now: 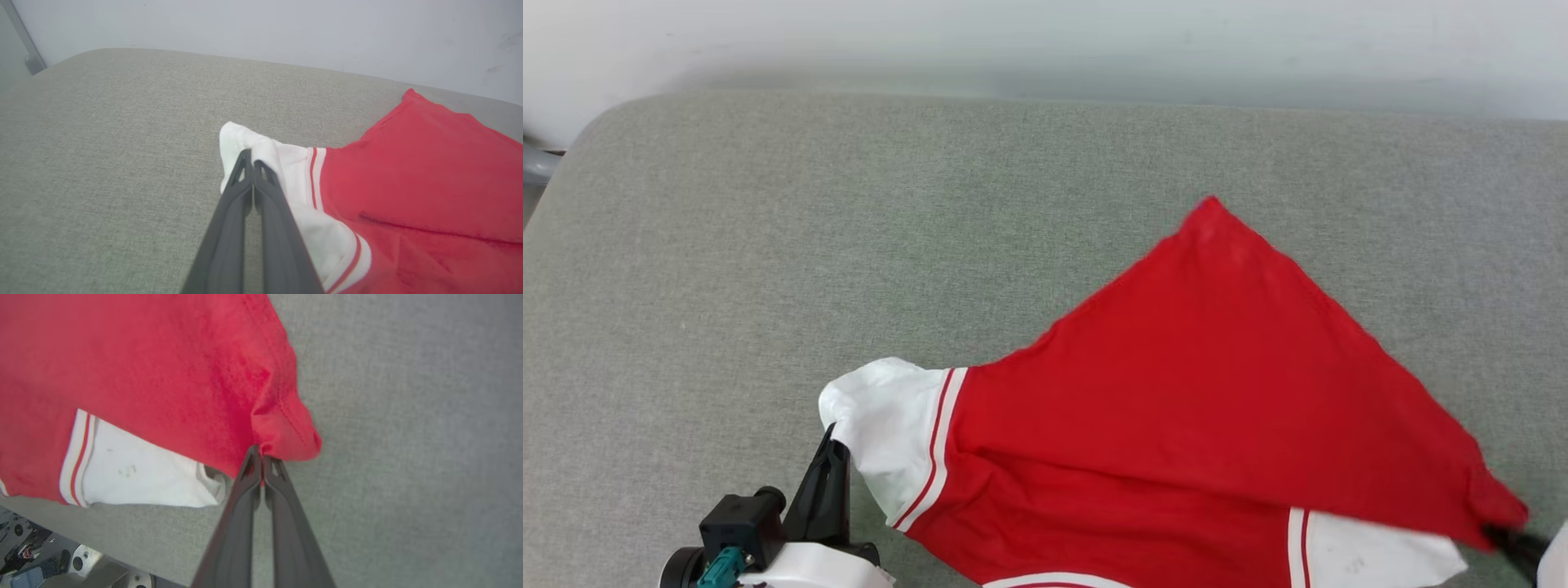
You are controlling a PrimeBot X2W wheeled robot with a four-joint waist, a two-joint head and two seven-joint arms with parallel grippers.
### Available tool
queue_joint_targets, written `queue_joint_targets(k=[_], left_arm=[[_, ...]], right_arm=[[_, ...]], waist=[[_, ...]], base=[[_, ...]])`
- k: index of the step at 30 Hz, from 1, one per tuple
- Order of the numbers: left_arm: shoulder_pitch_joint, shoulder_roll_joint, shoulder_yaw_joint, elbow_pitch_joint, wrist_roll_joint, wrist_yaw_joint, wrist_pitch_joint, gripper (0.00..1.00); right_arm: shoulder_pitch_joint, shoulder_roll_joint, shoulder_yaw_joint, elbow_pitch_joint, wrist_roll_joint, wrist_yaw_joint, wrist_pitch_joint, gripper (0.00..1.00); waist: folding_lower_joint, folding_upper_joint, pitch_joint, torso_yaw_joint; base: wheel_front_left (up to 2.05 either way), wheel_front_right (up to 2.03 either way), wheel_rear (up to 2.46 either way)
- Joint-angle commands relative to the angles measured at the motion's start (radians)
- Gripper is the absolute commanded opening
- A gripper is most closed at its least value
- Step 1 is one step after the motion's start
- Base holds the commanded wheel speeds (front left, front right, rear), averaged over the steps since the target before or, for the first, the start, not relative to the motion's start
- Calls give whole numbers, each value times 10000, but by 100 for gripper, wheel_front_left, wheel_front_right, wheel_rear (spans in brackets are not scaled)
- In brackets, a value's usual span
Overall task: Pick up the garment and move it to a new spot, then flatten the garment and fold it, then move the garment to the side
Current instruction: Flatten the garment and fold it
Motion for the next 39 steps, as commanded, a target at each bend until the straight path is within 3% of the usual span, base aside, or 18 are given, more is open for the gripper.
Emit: queue_joint_targets(k=[1, 12, 13, 14, 15, 20, 26, 30, 39], left_arm=[[117, 25, 16, -25, -29, 32, 1, 0], [81, 71, -136, 86, -72, 18, 32, 0], [109, 75, -142, 94, -83, 22, 27, 0], [131, 78, -161, 103, -91, 17, 27, 0], [152, 82, -173, 114, -101, 13, 25, 0], [85, 60, -296, 96, -71, -20, 32, 0], [-5, 84, -386, -13, -75, 9, 68, 0], [-160, 84, -462, -58, -60, 0, 81, 0], [-806, -102, -772, -32, 22, -142, -9, 0]], right_arm=[[333, 165, -67, 81, 45, -12, 38, 0], [1955, 1275, -63, 1006, 41, -10, -12, 0], [1911, 1308, -176, 953, 58, -10, -162, 20], [1820, 1311, -371, 881, 2, -12, -365, 86], [1718, 1349, -582, 801, 1, -18, -544, 100], [1331, 1598, -1845, 105, 184, -10, -1514, 100], [474, 1143, -2416, -1214, -105, -10, -1902, 100], [-957, 885, -2058, -1761, -413, -10, -1832, 100], [-4692, 151, 266, -1419, -805, -12, -893, 100]], waist=[[1, -1, -19, -4], [1, -1, -192, 50], [1, -1, -219, 45], [1, -1, -252, 49], [1, -1, -290, 53], [1, -1, -443, 219], [1, -1, -408, 357], [1, -1, -271, 464], [1, -1, 340, 1087]], base=[[0, 0, 0], [0, 0, 0], [0, 0, 0], [0, 0, 0], [0, 0, 0], [0, 0, 0], [0, 0, 0], [0, 0, 0], [0, 0, 0]])
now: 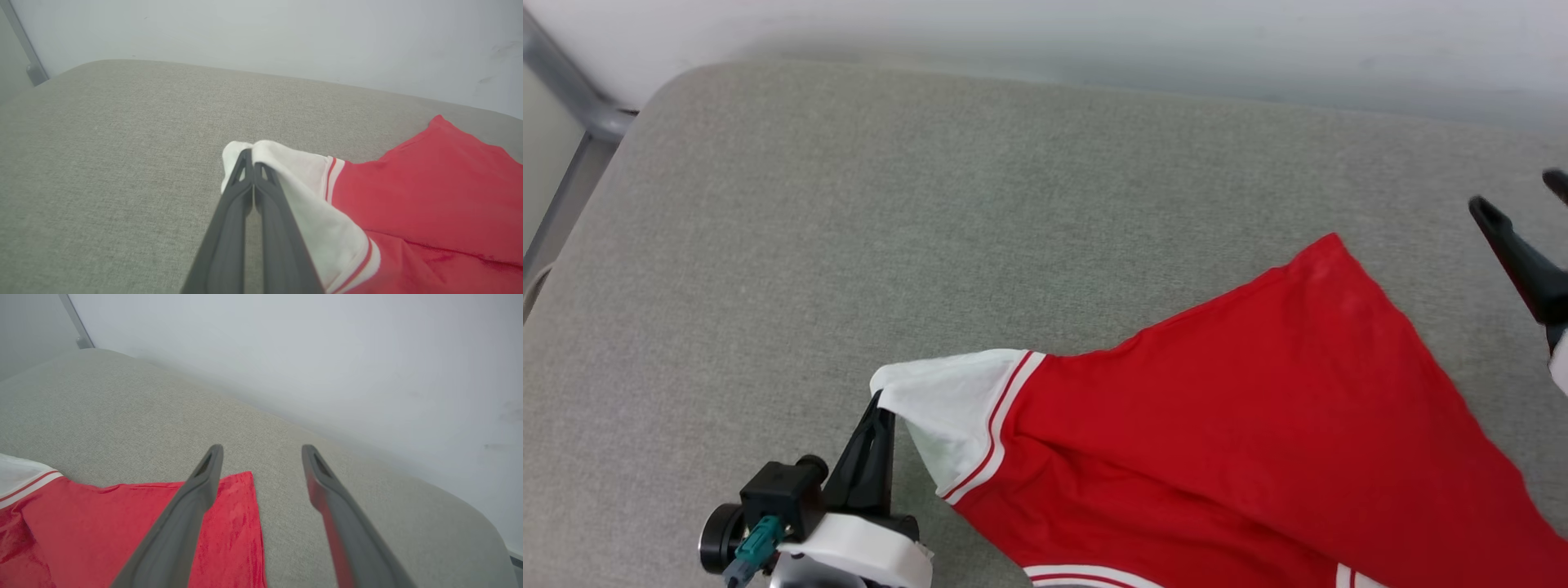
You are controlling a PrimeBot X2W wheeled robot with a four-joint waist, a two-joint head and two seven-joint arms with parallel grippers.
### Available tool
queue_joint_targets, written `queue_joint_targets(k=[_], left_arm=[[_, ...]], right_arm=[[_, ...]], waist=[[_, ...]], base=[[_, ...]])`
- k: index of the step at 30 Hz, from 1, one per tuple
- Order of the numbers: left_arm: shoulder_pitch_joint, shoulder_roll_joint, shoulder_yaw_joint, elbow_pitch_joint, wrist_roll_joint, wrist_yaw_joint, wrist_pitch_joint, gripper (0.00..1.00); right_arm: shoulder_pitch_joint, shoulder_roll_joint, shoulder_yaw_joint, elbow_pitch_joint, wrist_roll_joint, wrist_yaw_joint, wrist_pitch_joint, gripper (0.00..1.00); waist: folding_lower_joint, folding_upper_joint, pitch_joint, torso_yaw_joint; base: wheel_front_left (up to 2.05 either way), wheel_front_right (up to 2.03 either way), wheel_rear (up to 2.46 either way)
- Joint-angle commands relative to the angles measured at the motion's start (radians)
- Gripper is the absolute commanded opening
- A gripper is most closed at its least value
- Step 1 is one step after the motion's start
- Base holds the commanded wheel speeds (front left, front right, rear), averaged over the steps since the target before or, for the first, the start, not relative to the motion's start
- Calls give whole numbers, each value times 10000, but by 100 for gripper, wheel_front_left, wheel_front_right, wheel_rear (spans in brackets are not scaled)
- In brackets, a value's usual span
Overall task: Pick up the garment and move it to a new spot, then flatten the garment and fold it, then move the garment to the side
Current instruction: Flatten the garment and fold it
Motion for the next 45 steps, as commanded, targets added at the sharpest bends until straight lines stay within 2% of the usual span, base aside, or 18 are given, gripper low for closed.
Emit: queue_joint_targets(k=[1, 4, 10, 15, 20, 26, 35, 36, 37, 38, 45], left_arm=[[-219, -64, -62, -4, 49, -46, -50, 0], [-436, -132, -168, 17, 106, -80, -102, 0], [-833, -304, -417, 101, 185, -175, -209, 0], [-1111, -471, -572, 187, 206, -258, -287, 0], [-1334, -608, -694, 275, 211, -324, -357, 0], [-1585, -765, -757, 404, 208, -412, -403, 0], [-1777, -849, -640, 569, 298, -494, -440, 0], [-1774, -854, -622, 572, 308, -497, -441, 0], [-1773, -864, -605, 582, 305, -518, -442, 0], [-1777, -870, -590, 602, 319, -530, -443, 0], [-1741, -843, -384, 744, 420, -602, -444, 0]], right_arm=[[-643, -207, 392, 253, -21, -12, 250, 100], [-1654, -505, 1226, 836, 287, -10, 1021, 100], [-3246, -1203, 2828, 2228, 877, -10, 3254, 100], [-4131, -1507, 3904, 3323, 819, -12, 4272, 100], [-4627, -1596, 4542, 4151, 731, -12, 4337, 100], [-5065, -1253, 5033, 5399, 771, -10, 4025, 100], [-4544, -1324, 6612, 6202, 1225, 7, 4035, 100], [-4567, -1342, 6703, 6214, 1255, 8, 3909, 77], [-4632, -1367, 6747, 6236, 1254, 7, 3747, 24], [-4696, -1374, 6804, 6290, 1288, 7, 3640, 0], [-5445, -1243, 6817, 6471, 1404, -13, 2085, 0]], waist=[[-1, -1, 268, 258], [-1, -1, 542, 510], [-1, -1, 1034, 951], [-1, -1, 1436, 1278], [-1, -1, 1761, 1486], [-1, -1, 2207, 1626], [-1, -1, 2354, 1584], [-1, -1, 2343, 1565], [-1, -1, 2330, 1552], [-1, -1, 2311, 1540], [-1, -1, 2004, 1349]], base=[[0, 0, 0], [0, 0, 0], [0, 0, 0], [0, 0, 0], [0, 0, 0], [0, 0, 0], [0, 0, 0], [0, 0, 0], [0, 0, 0], [0, 0, 0], [0, 0, 0]])
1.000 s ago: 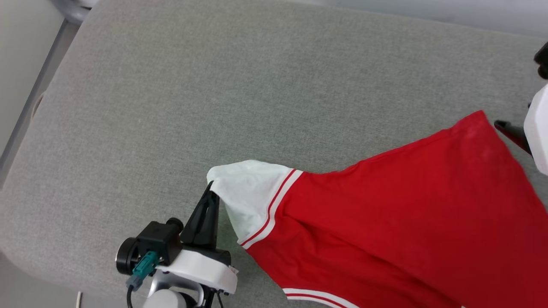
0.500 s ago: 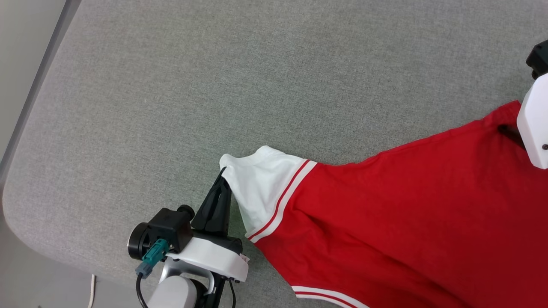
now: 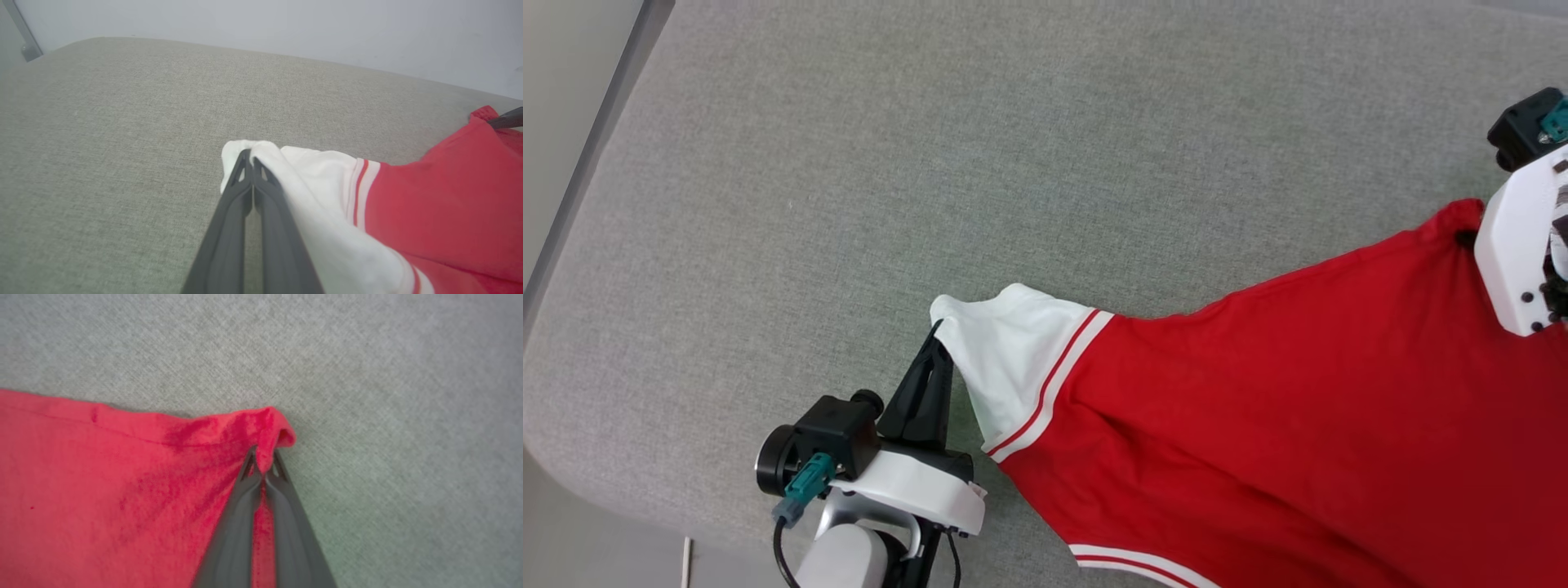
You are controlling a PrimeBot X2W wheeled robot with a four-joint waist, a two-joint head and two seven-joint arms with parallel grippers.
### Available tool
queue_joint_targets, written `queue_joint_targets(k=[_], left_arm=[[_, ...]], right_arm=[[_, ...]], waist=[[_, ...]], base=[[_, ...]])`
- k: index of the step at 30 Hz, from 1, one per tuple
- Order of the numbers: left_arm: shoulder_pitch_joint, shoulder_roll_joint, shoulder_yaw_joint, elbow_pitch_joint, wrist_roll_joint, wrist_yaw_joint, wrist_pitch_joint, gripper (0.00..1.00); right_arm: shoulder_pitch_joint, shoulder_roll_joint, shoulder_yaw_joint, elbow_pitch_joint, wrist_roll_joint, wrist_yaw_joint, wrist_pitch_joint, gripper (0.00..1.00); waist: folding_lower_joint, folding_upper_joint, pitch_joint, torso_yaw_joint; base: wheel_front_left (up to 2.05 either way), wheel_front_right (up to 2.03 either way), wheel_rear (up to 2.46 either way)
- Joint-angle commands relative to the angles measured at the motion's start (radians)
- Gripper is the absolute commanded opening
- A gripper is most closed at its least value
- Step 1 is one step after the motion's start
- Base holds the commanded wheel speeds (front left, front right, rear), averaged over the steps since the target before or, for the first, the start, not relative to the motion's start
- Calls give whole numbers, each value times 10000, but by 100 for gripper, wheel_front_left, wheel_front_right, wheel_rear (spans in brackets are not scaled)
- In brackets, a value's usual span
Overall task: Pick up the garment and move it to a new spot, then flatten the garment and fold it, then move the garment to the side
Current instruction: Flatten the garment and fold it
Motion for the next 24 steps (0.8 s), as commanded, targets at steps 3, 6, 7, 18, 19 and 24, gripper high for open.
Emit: queue_joint_targets(k=[3, 6, 7, 18, 19, 24], left_arm=[[30, 124, 138, 101, 102, -57, -73, 0], [72, 254, 283, 168, 138, -100, -73, 0], [78, 301, 336, 178, 170, -86, -73, 0], [-855, 1121, 827, -575, 262, -175, 101, 0], [-1041, 1192, 886, -688, 251, -192, 163, 0], [-2243, 1645, 1114, -1380, 318, -273, 568, 0]], right_arm=[[-112, 174, 160, 213, 75, -19, -727, 0], [-91, 275, 190, 243, 196, -17, -1559, 0], [-59, 293, 183, 250, 214, -17, -1843, 0], [511, 278, -652, -738, 591, -17, -4349, 0], [526, 307, -817, -879, 576, -17, -4481, 0], [537, 488, -1802, -1606, 381, -17, -4916, 0]], waist=[[0, 0, -403, -217], [0, 0, -798, -414], [0, 0, -934, -486], [0, 0, -1994, -1335], [0, 0, -2050, -1423], [0, 0, -2204, -1777]], base=[[0, 0, 0], [0, 0, 0], [0, 0, 0], [0, 0, 0], [0, 0, 0], [0, 0, 0]])
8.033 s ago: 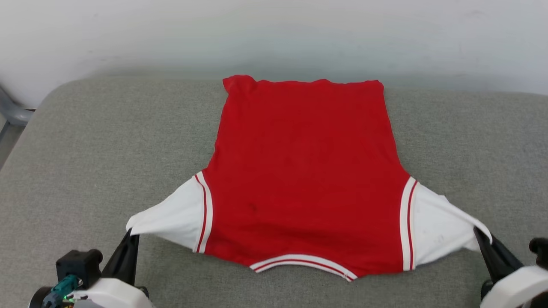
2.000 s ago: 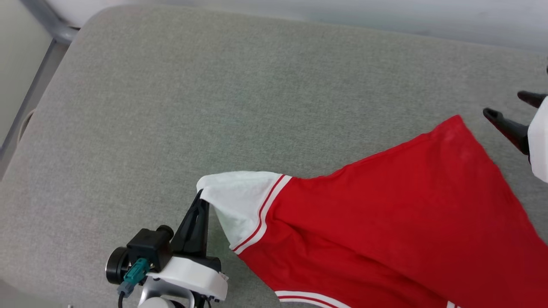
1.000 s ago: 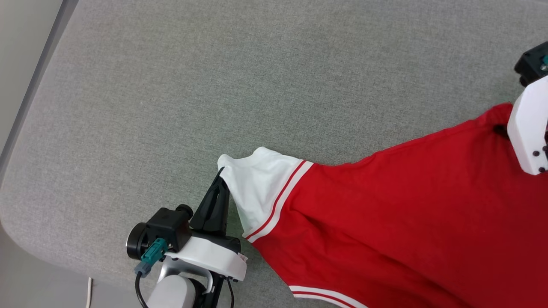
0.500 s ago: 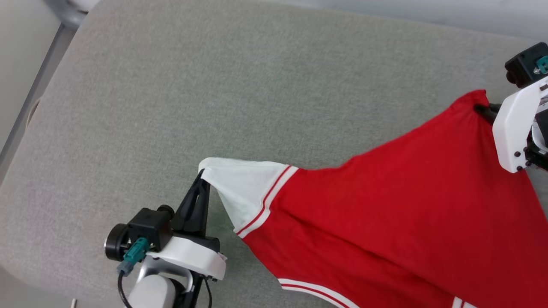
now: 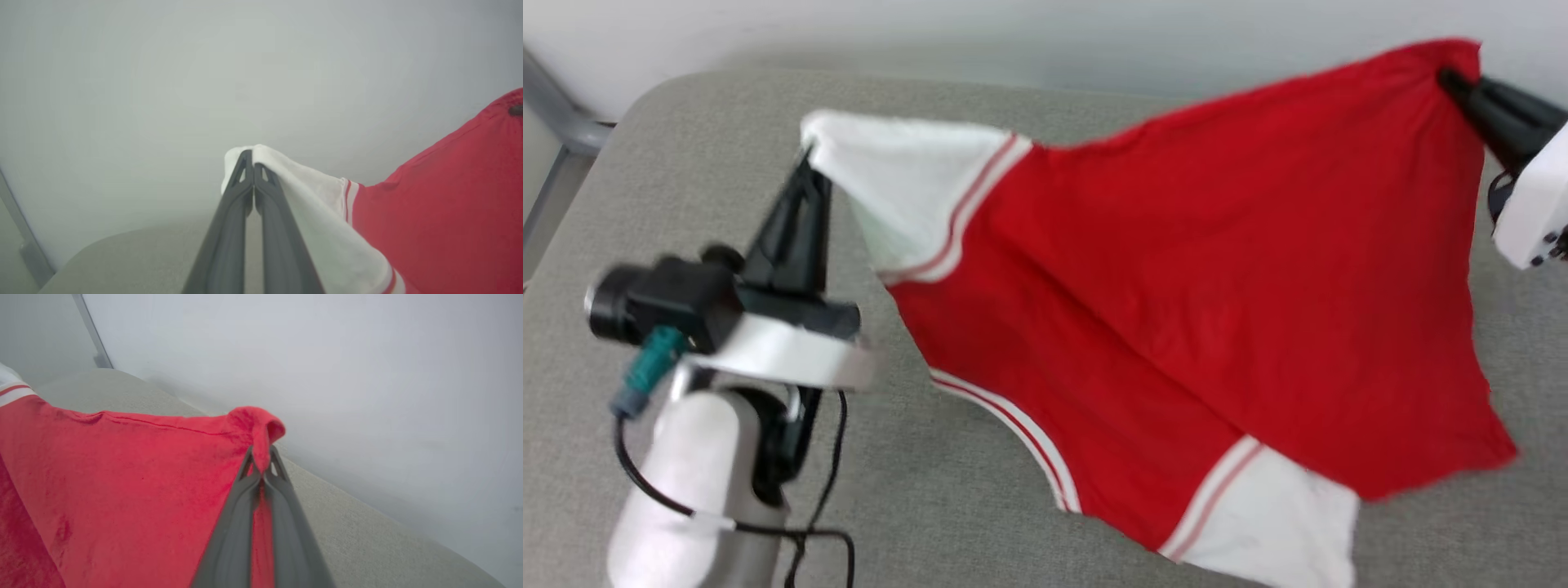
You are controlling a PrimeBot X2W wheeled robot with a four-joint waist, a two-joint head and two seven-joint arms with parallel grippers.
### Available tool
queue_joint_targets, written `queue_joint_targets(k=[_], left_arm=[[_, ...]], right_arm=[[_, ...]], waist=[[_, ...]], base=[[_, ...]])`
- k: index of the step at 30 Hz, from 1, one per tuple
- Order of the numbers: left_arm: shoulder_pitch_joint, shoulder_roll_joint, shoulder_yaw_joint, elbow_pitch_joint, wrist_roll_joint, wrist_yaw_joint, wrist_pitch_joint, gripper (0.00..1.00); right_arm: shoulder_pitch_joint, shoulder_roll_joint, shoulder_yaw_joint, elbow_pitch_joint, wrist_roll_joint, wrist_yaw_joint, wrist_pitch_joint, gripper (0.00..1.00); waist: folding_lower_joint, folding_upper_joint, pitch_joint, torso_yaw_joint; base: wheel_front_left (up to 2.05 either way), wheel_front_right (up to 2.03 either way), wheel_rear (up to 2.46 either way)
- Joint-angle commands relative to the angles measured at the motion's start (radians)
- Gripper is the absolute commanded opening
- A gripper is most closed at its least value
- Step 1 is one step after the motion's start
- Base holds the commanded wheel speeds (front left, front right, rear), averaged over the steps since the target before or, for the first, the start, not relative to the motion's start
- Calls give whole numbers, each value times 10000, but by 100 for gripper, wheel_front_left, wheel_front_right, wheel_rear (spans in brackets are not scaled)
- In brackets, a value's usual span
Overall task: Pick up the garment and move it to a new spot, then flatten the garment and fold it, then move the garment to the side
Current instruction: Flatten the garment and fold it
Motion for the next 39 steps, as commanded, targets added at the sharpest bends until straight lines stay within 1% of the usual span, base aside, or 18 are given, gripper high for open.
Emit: queue_joint_targets(k=[1, 4, 7, 10, 16, 19, 23, 25, 26, 28, 31, 35, 39], left_arm=[[-487, 109, 51, -184, 21, -68, 113, 0], [-1450, 393, 92, -463, 44, -234, 424, 0], [-2572, 684, -70, -603, 113, -448, 797, 0], [-3761, 794, -187, -622, -7, -594, 1076, 0], [-6087, 955, -354, -98, -211, -774, 1379, 0], [-7326, 1122, -419, 362, -261, -833, 1518, 0], [-9060, 1246, -530, 1277, -415, -875, 1541, 0], [-10131, 1480, -590, 2002, -464, -890, 1448, 0], [-10131, 1480, -590, 2002, -464, -890, 1448, 0], [-11007, 1536, -810, 2701, -493, -903, 1299, 0], [-12304, 1714, -1127, 3587, -463, -912, 1068, 0], [-13766, 1815, -1497, 4512, -526, -920, 767, 0], [-14744, 1871, -1729, 5287, -631, -922, 475, 0]], right_arm=[[50, 108, -297, -235, -126, -15, -96, 0], [-81, 280, -897, -736, -334, -15, -16, 0], [-359, 448, -1543, -1229, -555, -15, 174, 0], [-728, 620, -2103, -1567, -882, -15, 457, 0], [-1847, 834, -2912, -1937, -1478, -15, 1153, 0], [-2802, 953, -3157, -1881, -1767, -15, 1451, 0], [-4226, 1154, -3137, -1460, -2272, -15, 1708, 0], [-5077, 1231, -3047, -1192, -2516, -15, 1744, 0], [-5077, 1231, -3047, -1192, -2516, -15, 1744, 0], [-5792, 1365, -2926, -876, -2724, -14, 1702, 0], [-6982, 1522, -2882, -177, -3099, -15, 1432, 0], [-8330, 1802, -2694, 914, -3514, -15, 975, 0], [-9396, 2039, -2617, 1933, -3722, -15, 379, 0]], waist=[[0, -1, -84, -181], [0, -1, -24, -324], [0, -1, 171, -429], [0, -1, 477, -475], [0, -1, 1446, -448], [0, -1, 2091, -458], [0, -1, 2855, -459], [0, -1, 3227, -485], [0, -1, 3227, -485], [0, -1, 3516, -501], [0, -1, 3875, -494], [0, -1, 4131, -490], [0, -1, 4271, -513]], base=[[0, 0, 0], [0, 0, 0], [0, 0, 0], [0, 0, 0], [0, 0, 0], [0, 0, 0], [0, 0, 0], [0, 0, 0], [0, 0, 0], [0, 0, 0], [0, 0, 0], [0, 0, 0], [0, 0, 0]])
